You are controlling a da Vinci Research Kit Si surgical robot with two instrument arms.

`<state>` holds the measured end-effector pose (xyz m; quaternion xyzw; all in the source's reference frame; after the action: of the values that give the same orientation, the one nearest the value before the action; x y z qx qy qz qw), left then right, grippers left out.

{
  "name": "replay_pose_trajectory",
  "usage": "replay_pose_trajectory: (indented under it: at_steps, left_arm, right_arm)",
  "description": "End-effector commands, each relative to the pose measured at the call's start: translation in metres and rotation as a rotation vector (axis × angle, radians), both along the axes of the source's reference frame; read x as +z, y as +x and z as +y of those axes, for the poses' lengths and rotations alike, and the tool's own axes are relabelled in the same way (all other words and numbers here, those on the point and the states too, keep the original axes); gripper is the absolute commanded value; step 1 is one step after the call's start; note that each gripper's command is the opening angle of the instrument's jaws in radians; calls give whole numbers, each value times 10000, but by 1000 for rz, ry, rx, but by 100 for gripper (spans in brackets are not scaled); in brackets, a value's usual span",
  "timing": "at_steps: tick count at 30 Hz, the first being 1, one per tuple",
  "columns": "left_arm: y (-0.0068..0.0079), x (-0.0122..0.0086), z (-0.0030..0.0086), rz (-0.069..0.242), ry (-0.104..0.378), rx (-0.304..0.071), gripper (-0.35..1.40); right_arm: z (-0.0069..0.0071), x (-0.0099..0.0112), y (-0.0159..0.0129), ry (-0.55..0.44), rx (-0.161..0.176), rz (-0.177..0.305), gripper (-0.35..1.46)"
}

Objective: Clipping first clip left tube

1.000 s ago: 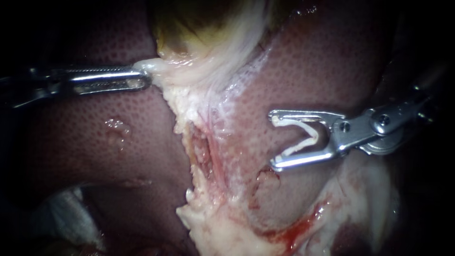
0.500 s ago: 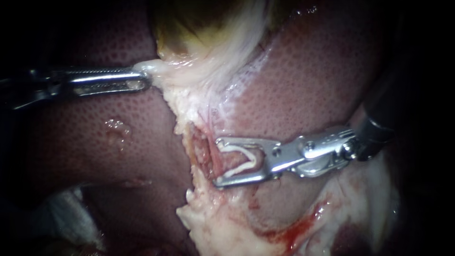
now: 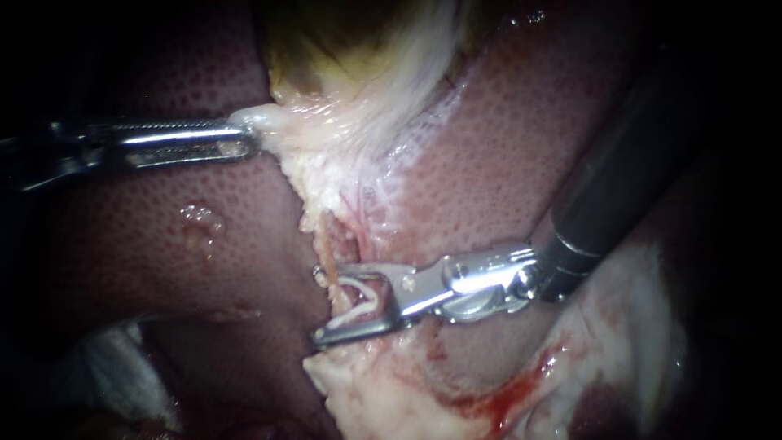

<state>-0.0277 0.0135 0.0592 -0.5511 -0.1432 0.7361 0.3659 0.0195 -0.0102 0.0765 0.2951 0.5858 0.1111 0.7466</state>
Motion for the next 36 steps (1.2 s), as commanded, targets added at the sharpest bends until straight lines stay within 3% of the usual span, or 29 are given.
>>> replay_pose_trajectory:
  at_steps: [1, 15, 16, 17, 19, 20, 22, 36]
  left_arm:
    - [-1, 1, 0, 0, 0, 0, -35]
    - [-3, 3, -2, -2, -1, 3, -35]
    - [-3, 3, -2, -2, -1, 3, -35]
    - [-3, 3, -2, -2, -1, 2, -35]
    - [-3, 3, -2, -1, -1, 2, -35]
    - [-4, 3, -2, -1, -1, 2, -35]
    - [-4, 3, -2, -2, -1, 2, -35]
    - [-4, 3, -2, -1, -1, 2, -35]
  right_arm:
    - [0, 0, 2, 4, 0, -1, 60]
    - [8, 12, 10, 48, 8, -17, 51]
    - [8, 12, 9, 69, 10, -23, 44]
    - [7, 13, 6, 97, 5, -28, 23]
    - [5, 13, 2, 153, -55, -39, -19]
    - [5, 14, 2, 151, -63, -59, -35]
    - [5, 14, 2, 165, -67, -80, -35]
    - [-1, 17, 3, 179, -74, -82, -35]
